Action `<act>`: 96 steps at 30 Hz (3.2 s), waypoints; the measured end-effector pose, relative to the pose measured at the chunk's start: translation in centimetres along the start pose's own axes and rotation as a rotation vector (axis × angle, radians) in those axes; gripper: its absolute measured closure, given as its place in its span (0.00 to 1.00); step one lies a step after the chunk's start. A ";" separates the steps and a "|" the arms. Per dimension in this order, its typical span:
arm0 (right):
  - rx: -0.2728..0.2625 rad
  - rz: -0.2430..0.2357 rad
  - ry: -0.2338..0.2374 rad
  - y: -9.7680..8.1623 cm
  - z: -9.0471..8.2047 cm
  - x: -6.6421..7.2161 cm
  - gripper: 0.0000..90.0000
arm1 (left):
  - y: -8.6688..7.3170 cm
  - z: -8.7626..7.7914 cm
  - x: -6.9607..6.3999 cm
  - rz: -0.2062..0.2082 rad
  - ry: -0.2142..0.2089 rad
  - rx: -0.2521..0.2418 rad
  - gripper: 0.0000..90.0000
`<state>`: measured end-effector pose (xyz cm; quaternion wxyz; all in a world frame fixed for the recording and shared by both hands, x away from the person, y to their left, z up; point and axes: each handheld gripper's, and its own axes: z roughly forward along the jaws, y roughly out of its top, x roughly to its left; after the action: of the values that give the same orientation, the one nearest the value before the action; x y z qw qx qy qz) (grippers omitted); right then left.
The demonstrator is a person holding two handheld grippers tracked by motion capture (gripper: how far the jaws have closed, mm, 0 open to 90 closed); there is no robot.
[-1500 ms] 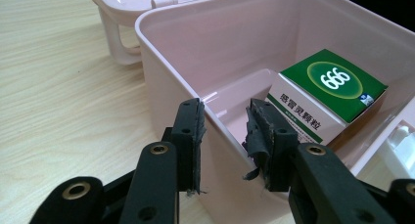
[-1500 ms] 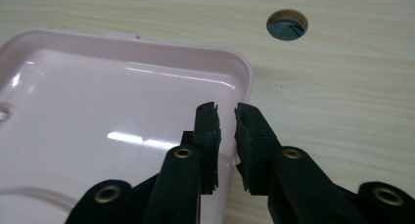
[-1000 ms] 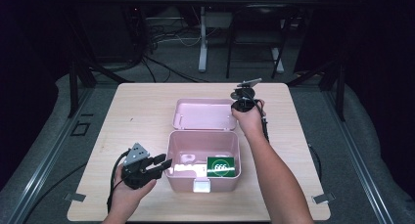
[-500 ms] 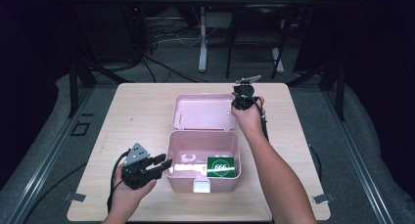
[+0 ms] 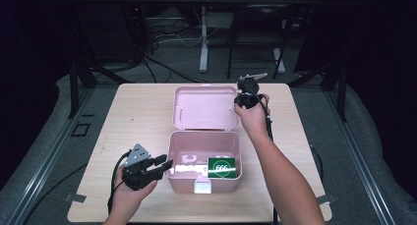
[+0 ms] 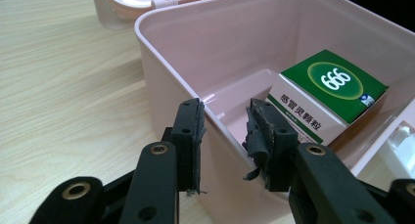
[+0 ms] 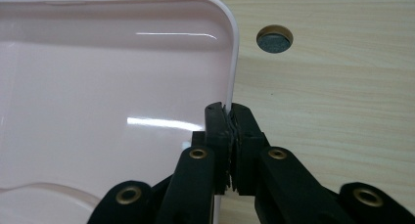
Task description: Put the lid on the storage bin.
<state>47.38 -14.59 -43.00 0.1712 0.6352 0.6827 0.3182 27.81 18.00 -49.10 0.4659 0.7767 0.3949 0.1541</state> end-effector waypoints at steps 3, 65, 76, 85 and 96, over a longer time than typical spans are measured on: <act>-0.018 -0.005 0.009 0.0 -0.6 0.0 0.98 | 0.0 0.0 0.0 0.000 0.000 0.000 0.74; -0.288 -0.190 0.106 -4.6 -8.8 0.4 0.98 | 0.1 0.0 0.0 -0.003 0.000 0.008 0.74; -0.358 -0.208 0.099 -6.5 -9.9 0.6 0.98 | 0.1 0.0 0.1 -0.003 0.002 0.008 0.75; -0.391 -0.205 0.108 -7.6 -10.2 0.5 0.97 | 0.1 0.0 0.1 -0.002 0.002 0.008 0.75; -0.413 -0.184 0.146 -9.0 -10.8 0.2 0.96 | 0.1 0.0 0.0 -0.002 0.004 0.010 0.75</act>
<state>33.64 -16.69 -40.82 0.2760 0.4971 0.6688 0.4790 27.89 18.00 -48.99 0.4614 0.7784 0.3971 0.1533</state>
